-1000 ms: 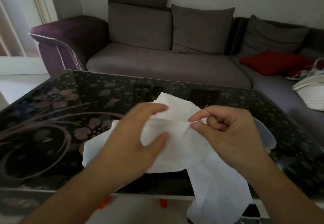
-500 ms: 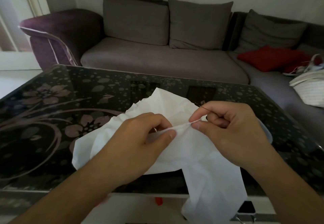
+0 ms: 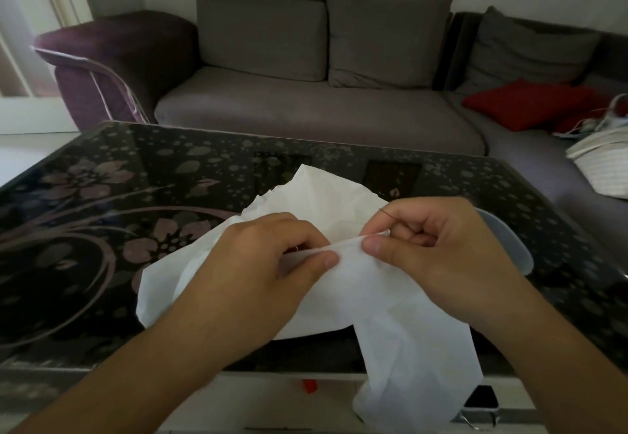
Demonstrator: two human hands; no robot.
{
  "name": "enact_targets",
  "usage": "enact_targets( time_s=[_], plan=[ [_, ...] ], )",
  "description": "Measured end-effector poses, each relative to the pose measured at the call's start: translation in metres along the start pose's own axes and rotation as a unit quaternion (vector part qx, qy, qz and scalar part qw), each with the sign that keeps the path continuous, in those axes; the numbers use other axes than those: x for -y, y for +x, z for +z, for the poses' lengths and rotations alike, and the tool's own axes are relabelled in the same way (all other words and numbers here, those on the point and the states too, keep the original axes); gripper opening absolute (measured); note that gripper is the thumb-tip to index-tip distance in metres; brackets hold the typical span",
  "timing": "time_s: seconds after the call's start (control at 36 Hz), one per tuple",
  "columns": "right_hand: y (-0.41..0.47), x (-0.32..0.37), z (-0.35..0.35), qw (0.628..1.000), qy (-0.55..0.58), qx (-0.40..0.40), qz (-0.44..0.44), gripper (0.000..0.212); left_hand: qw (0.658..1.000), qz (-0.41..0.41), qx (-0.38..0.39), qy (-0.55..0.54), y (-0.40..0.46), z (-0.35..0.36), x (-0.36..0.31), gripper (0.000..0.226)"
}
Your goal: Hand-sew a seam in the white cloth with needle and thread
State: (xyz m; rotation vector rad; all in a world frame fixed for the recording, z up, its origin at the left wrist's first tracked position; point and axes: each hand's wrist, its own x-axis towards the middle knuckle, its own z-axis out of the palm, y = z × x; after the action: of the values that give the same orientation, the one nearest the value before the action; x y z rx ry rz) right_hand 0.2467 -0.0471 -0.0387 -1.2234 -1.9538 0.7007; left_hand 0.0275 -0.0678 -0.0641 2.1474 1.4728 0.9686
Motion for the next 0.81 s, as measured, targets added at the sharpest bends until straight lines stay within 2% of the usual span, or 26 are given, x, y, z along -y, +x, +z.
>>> enact_targets(
  time_s=[0.22,0.44,0.56,0.69,0.81],
  plan=[
    [0.000,-0.009,-0.012,0.995,0.021,-0.085,0.041,0.015,0.999,-0.045,0.011,0.012,-0.003,-0.020,0.019,0.013],
    [0.003,-0.022,-0.015,0.977,-0.004,-0.186,0.100,0.019,0.994,-0.076,-0.078,0.022,-0.004,-0.033,0.028,0.008],
    [0.004,-0.019,-0.009,0.976,-0.003,-0.199,0.089,0.015,0.991,-0.028,-0.125,0.044,-0.008,-0.038,0.032,0.008],
    [-0.001,-0.017,-0.006,0.969,0.039,-0.236,0.059,0.018,0.977,0.103,-0.183,0.050,-0.017,-0.051,0.040,0.015],
    [0.001,-0.015,-0.003,0.963,0.077,-0.252,0.052,0.019,0.970,0.119,-0.205,0.046,-0.018,-0.057,0.046,0.017]
  ],
)
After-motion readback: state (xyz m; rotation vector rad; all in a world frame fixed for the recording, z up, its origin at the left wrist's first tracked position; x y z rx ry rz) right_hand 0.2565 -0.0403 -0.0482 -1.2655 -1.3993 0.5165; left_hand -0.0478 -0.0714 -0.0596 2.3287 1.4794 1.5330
